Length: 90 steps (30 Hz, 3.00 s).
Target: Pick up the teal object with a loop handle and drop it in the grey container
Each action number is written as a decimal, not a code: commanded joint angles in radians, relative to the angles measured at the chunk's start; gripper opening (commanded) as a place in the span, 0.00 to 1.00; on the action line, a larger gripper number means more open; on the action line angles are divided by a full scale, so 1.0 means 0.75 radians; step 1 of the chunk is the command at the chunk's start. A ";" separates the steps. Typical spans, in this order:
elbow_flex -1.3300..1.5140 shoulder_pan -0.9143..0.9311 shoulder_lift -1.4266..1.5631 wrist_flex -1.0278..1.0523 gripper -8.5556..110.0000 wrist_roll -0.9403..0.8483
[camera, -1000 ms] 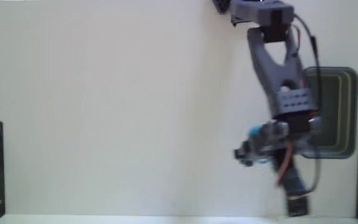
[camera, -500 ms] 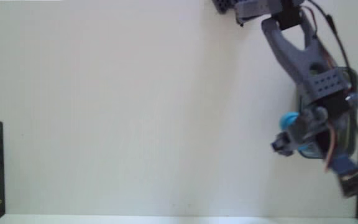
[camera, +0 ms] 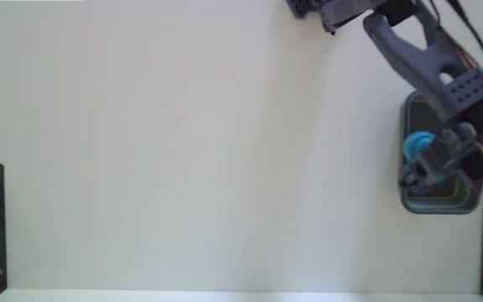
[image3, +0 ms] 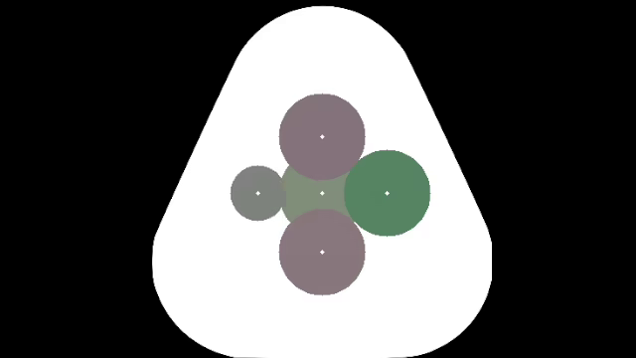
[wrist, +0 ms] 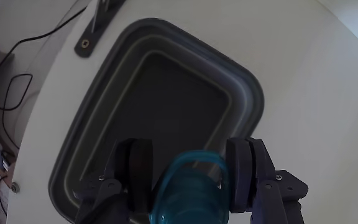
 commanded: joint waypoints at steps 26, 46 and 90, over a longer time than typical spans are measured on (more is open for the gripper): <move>0.022 -0.075 0.156 -0.036 1.00 0.006; 0.022 -0.075 0.156 -0.036 1.00 0.006; 0.361 0.186 0.498 -0.034 1.00 0.006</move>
